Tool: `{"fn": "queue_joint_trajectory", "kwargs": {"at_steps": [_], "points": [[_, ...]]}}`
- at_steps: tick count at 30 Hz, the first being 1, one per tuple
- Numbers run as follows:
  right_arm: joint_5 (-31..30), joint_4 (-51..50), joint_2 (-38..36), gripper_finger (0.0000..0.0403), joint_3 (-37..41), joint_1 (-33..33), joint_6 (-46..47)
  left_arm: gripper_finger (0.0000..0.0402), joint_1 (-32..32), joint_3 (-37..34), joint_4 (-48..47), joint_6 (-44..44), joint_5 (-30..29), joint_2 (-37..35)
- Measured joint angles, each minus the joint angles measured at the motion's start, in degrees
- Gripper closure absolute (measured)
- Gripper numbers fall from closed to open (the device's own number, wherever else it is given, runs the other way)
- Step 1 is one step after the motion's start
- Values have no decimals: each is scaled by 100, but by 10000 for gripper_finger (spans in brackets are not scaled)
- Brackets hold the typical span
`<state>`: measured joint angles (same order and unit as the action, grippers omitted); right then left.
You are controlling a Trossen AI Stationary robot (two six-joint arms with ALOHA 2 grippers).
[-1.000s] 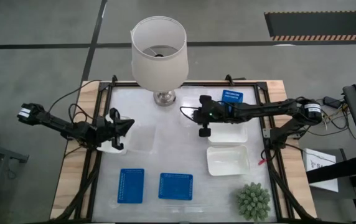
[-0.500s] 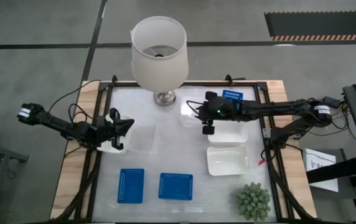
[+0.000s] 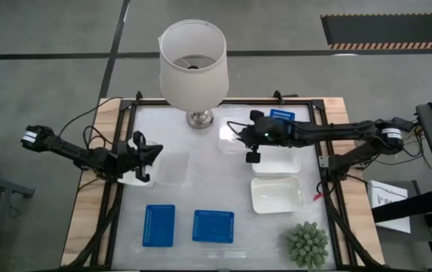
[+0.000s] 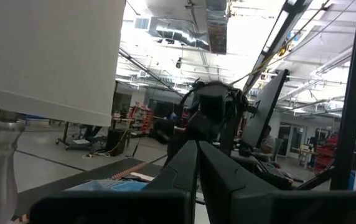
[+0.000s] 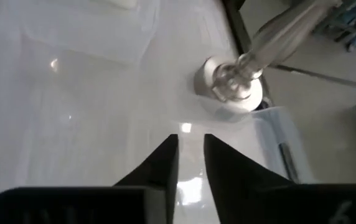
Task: Stack baskets by color
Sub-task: Stack the bottom right transparent bin on the transparent bin, then stack the bottom right blue bin on the blue bin
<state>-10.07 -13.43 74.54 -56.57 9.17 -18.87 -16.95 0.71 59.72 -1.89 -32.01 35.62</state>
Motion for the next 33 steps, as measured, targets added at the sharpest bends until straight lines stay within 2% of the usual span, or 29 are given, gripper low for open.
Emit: {"fn": "queue_joint_trajectory", "kwargs": {"at_steps": [7, 15, 18, 26, 33], "points": [[1, 65, 778, 390, 3, -2, 32, 402, 0, 2, 2, 0, 0, -3], [0, 173, 955, 391, 6, -2, 129, 402, 0, 2, 2, 2, 0, 5], [4, 87, 837, 369, 3, 0, 271, 402, 0, 0, 4, 3, 0, 9], [2, -95, 411, 269, -7, -4, 136, 402, 0, 4, 90, 172, 2, 51], [136, -502, -564, 256, 237, -292, 584, 402, 0, 75, 177, 328, 2, 382]]}}
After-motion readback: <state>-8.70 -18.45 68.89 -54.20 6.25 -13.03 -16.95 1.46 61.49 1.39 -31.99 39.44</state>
